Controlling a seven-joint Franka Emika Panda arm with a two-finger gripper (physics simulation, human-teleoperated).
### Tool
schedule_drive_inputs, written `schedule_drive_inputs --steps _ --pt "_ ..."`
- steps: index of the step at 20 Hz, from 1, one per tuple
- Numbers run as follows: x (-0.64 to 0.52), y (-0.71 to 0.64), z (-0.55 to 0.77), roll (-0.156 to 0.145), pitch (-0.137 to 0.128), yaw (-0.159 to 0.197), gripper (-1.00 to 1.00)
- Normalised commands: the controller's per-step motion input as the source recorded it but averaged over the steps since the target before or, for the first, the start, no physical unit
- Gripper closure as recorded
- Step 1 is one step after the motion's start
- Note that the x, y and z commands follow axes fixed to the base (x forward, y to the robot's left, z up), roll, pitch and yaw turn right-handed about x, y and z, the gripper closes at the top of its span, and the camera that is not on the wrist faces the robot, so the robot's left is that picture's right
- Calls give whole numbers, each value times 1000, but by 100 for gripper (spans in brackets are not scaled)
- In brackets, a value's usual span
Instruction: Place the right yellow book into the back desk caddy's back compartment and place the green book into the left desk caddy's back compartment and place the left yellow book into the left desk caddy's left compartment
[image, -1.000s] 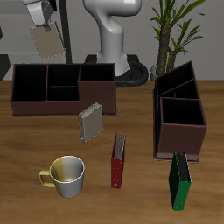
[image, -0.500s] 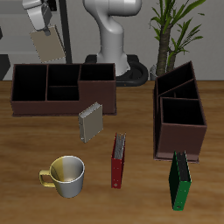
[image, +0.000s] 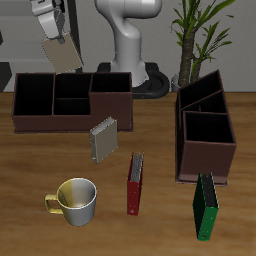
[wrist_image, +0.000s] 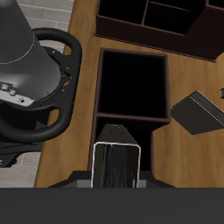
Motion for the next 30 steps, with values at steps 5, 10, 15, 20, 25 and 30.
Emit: schedule_drive_inputs --steps 5,10,15,20,25,30 --pt "-11 -4 -25 -5 13 -24 100" --pt "19 26 -65 -2 21 -14 100" --pt "8 -31 -222 -7 40 3 100" --pt "-4 -20 -153 -2 23 2 100" --pt "6 -148 -147 -20 21 -24 100" --pt "43 -67 -86 -10 8 12 100"
